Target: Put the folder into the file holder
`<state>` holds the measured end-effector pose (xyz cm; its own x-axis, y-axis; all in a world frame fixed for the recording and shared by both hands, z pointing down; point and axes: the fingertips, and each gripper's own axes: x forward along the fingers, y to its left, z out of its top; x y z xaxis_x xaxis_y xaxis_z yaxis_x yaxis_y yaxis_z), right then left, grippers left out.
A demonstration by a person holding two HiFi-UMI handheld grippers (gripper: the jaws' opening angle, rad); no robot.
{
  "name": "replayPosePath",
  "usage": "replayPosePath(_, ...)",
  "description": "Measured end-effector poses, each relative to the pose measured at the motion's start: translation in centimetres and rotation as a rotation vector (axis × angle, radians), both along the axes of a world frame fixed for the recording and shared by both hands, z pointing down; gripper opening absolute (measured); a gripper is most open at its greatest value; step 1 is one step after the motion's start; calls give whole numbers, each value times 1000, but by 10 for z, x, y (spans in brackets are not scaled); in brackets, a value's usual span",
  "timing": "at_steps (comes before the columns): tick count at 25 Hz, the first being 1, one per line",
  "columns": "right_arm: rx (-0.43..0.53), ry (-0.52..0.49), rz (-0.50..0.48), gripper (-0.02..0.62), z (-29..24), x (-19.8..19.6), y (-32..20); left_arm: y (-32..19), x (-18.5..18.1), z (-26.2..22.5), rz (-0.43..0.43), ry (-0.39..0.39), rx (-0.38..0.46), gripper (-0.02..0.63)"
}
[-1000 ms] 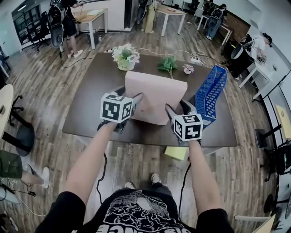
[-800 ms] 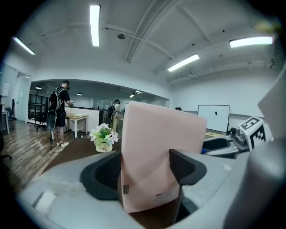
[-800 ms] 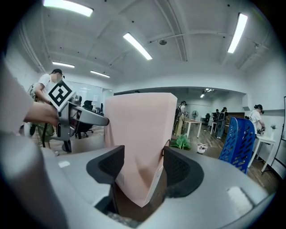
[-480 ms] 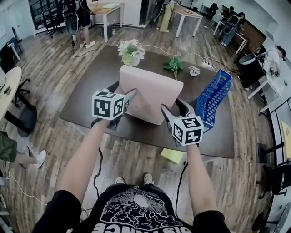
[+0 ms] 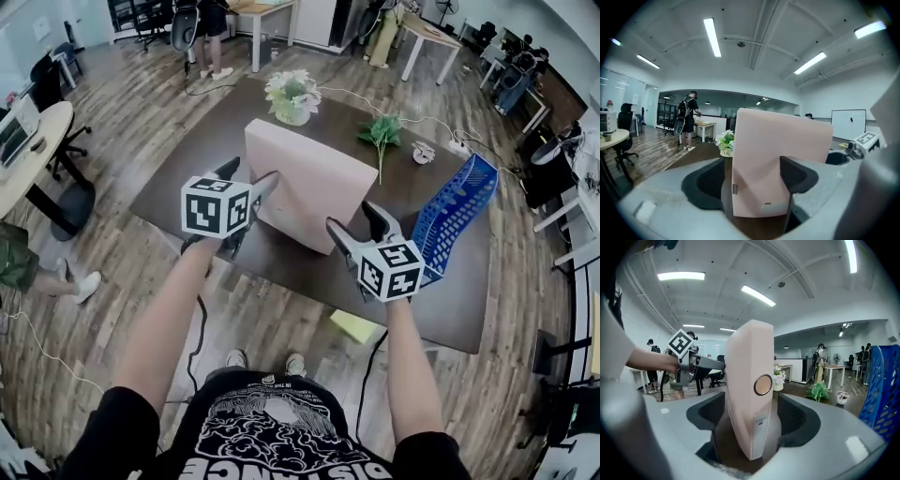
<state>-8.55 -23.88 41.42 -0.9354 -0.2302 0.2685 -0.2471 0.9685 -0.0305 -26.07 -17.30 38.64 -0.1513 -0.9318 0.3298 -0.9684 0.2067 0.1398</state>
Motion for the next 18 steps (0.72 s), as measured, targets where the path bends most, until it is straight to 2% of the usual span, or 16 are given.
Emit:
replayPosePath(7,-46,-20,-166,385,18,-12,1,13,2,0,-142,4,-8,371)
replayPosePath(18,-74,-30,-352,397,47,-32,2,20,14,6,-268,3,-23,371)
